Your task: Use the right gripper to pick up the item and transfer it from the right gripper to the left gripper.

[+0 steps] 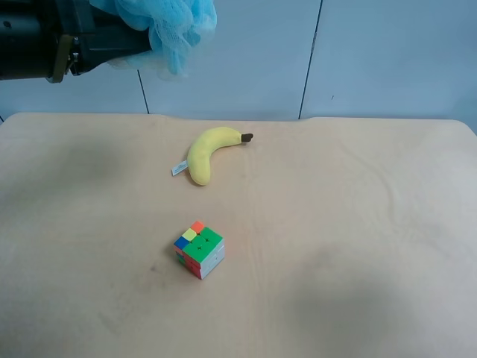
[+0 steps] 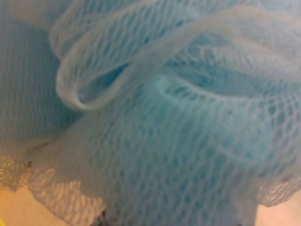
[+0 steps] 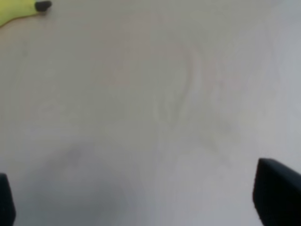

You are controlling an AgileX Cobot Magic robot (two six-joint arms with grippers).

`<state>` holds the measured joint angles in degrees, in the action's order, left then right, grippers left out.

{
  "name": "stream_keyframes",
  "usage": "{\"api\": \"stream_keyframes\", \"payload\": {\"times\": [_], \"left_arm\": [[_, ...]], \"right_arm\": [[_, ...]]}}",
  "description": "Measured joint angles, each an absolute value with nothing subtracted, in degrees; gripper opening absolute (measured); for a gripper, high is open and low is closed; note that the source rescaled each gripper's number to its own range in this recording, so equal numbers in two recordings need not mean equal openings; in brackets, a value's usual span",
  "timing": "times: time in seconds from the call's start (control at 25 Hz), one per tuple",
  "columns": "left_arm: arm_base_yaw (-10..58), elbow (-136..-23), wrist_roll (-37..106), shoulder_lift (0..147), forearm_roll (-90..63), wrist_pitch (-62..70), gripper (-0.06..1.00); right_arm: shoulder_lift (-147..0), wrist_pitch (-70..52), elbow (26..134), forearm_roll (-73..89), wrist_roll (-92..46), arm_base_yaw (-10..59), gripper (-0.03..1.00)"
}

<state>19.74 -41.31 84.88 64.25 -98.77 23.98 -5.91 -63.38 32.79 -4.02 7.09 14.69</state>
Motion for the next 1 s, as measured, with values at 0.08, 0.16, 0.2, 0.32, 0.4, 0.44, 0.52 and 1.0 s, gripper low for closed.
{"api": "stream_keyframes", "payload": {"times": [0.08, 0.16, 0.2, 0.32, 0.4, 0.44, 0.52, 1.0], "left_arm": [[19.74, -41.31, 84.88, 64.25, -98.77, 23.64, 0.0], [19.74, -41.31, 84.88, 64.25, -98.77, 22.93, 0.0], [19.74, -41.31, 84.88, 64.25, -98.77, 22.73, 0.0], [19.74, -41.31, 84.88, 64.25, -98.77, 22.08, 0.0], [19.74, -41.31, 84.88, 64.25, -98.77, 21.87, 0.0], [19.74, -41.31, 84.88, 64.25, -98.77, 21.74, 0.0], [19.74, -41.31, 84.99, 64.25, -98.78, 21.47, 0.0], [19.74, -41.31, 85.77, 64.25, -96.27, 8.9, 0.0]], "right_arm": [[-5.92, -63.38, 32.79, -4.02, 7.09, 12.72, 1.0], [-5.92, -63.38, 32.79, -4.02, 7.09, 10.65, 1.0], [-5.92, -63.38, 32.79, -4.02, 7.09, 9.47, 1.0], [-5.92, -63.38, 32.79, -4.02, 7.09, 6.49, 1.0], [-5.92, -63.38, 32.79, -4.02, 7.09, 5.08, 1.0], [-5.92, -63.38, 32.79, -4.02, 7.09, 4.72, 1.0], [-5.92, -63.38, 32.79, -4.02, 7.09, 4.47, 1.0], [-5.92, -63.38, 32.79, -4.02, 7.09, 4.47, 1.0]]}}
